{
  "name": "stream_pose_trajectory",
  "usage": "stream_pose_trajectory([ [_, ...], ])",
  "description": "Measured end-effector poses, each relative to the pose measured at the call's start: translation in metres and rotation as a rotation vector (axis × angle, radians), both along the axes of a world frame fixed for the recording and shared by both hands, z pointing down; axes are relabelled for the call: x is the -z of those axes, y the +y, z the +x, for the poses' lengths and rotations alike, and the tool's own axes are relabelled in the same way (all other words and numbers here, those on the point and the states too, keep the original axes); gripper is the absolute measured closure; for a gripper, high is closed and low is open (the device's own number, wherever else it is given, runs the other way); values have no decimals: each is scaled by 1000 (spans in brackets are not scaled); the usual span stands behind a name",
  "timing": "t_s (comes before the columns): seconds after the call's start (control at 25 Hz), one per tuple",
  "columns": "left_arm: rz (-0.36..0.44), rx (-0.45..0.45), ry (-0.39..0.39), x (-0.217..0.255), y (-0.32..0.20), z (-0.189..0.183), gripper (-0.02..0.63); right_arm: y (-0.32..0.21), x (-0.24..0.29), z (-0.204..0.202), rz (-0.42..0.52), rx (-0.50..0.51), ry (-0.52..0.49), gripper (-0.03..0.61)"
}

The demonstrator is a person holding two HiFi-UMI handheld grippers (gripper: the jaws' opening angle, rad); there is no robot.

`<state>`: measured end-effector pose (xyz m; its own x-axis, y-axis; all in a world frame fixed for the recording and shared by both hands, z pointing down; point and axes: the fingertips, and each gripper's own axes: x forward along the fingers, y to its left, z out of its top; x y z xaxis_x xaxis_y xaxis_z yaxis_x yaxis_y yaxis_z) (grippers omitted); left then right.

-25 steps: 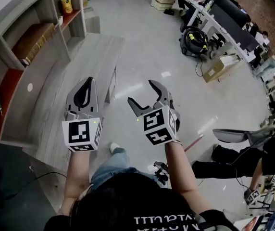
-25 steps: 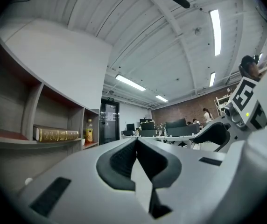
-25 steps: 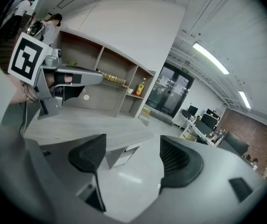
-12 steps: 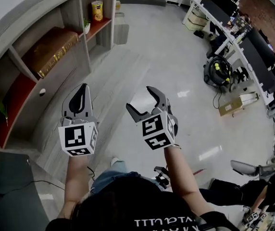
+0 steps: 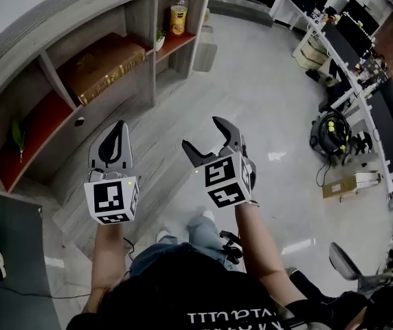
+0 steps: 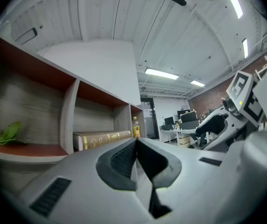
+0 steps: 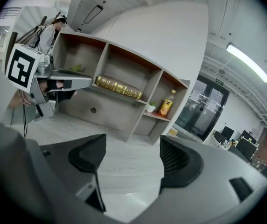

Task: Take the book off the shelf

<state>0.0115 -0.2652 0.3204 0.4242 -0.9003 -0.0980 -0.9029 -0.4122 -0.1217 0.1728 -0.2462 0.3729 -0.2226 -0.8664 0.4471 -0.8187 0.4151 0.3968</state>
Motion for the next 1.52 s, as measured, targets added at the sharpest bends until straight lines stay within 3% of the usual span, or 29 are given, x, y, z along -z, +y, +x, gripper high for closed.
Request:
stream_pose_trajectory([
  [0.52,-10,295,36,-3,-24,-23,601,-76,18,-11,37,266,-9,209],
  [1.12,16,638,48,7,-23,-72,601,-140,36,-83,87,624,-6,209],
  [1.52,16,764,44,9,-6,-95,601,-149,58,-134,203,818,79,209],
])
